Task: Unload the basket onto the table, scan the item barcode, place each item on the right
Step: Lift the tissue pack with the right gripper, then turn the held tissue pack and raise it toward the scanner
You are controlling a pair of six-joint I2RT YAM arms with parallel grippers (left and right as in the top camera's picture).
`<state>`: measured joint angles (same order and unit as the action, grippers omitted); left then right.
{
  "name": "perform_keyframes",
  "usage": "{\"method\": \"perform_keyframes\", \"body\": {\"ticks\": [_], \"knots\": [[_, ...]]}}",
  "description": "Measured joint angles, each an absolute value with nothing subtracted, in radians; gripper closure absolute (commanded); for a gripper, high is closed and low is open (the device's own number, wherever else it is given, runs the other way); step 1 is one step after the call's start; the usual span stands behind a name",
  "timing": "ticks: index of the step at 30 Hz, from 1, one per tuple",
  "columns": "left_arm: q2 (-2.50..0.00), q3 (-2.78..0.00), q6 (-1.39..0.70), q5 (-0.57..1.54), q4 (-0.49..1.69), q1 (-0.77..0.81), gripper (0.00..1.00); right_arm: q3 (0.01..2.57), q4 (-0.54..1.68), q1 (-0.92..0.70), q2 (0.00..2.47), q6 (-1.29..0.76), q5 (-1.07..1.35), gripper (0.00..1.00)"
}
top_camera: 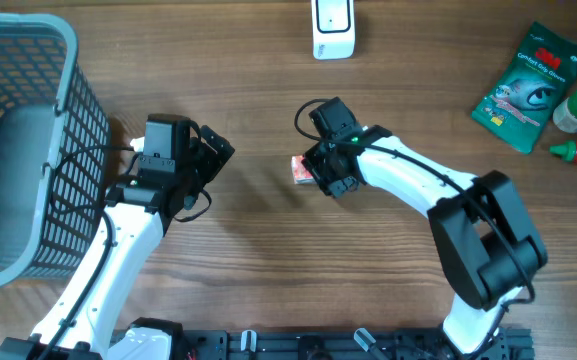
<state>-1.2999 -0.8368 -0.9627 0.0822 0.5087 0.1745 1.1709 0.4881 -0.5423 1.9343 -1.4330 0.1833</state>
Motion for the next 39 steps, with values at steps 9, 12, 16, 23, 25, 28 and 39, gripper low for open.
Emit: {"method": "perform_keyframes", "body": {"ticks": [9,12,16,23,25,28,39], "knots": [[-1.3,-0.837,-0.963,0.082,0.509,0.175,0.0,1.184,0.459,-0.54,1.946,-1.419,0.202,0.96],[-1.3,-0.837,-0.963,0.082,0.509,0.175,0.0,1.184,0.434,-0.54,1.951,-1.336,0.209,0.96],[-1.3,-0.837,-0.963,0.082,0.509,0.175,0.0,1.184,0.421,-0.519,1.95,-1.159,0.24,0.96],[-1.3,-0.837,-0.963,0.082,0.509,0.175,0.0,1.167,0.408,-0.445,1.842,-0.743,0.375,0.96],[-1.3,-0.837,-0.963,0.082,0.509,0.175,0.0,1.167,0.382,-0.427,1.791,-0.598,0.485,0.96],[-1.3,-0.837,-0.963,0.082,0.509,0.175,0.0,1.168,0.369,-0.416,1.752,-0.404,0.686,0.96],[-1.3,-0.837,-0.963,0.082,0.508,0.175,0.0,1.167,0.507,-0.39,1.75,0.134,1.242,0.96]]}}
